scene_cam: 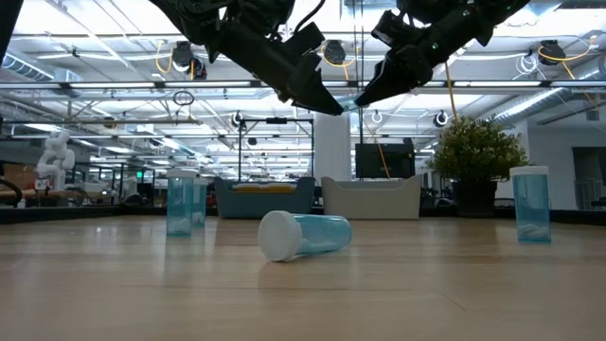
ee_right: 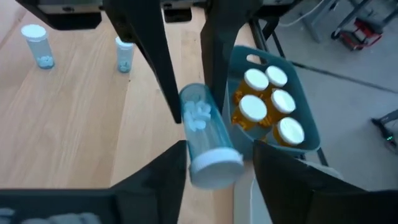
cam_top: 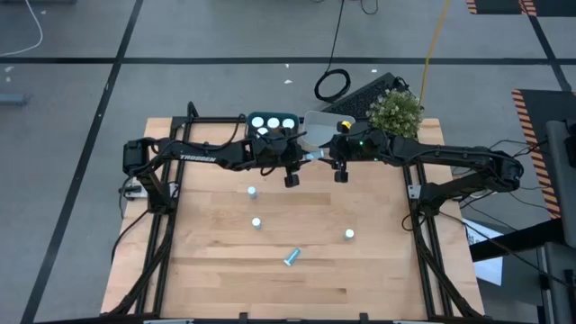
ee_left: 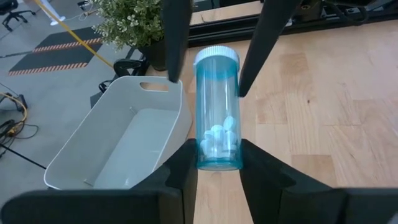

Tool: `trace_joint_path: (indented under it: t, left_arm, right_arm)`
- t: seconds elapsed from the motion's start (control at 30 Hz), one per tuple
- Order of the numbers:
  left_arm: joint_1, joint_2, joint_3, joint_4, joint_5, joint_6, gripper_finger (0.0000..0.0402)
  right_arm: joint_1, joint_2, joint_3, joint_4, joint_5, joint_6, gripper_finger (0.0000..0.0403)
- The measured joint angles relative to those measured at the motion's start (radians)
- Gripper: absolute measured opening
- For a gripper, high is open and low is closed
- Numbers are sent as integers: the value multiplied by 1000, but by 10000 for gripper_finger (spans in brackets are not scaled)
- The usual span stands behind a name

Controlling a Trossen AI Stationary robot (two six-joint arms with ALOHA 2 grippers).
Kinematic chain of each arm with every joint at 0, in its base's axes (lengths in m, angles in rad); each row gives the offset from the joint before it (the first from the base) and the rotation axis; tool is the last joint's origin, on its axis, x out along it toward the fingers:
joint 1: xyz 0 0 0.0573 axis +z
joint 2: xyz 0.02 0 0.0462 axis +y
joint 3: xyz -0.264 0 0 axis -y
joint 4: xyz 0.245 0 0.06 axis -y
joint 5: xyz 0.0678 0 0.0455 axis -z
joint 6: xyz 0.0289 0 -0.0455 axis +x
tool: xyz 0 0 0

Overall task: Pick and place medicine bottles into bin by pill shape (circle, oval)
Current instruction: Put the blue pill bottle into the gray bin

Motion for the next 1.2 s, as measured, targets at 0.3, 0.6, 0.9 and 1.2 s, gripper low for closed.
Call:
trace_joint_path:
  t: [0.3, 0.6, 0.9, 1.2]
  left_arm:
    - [0, -61, 0, -13, 1, 23, 106]
    - [46, -103, 0, 129, 201, 7, 107]
    - [69, 26, -18, 471, 410, -103, 108]
    - [63, 190, -19, 779, 464, -207, 108]
  right_arm:
    - [2, -107, 0, 1, -24, -56, 223]
    - [62, -253, 37, 19, 3, -114, 219]
    - [146, -201, 240, -210, 44, -40, 213]
    - [160, -167, 323, -324, 110, 130, 212]
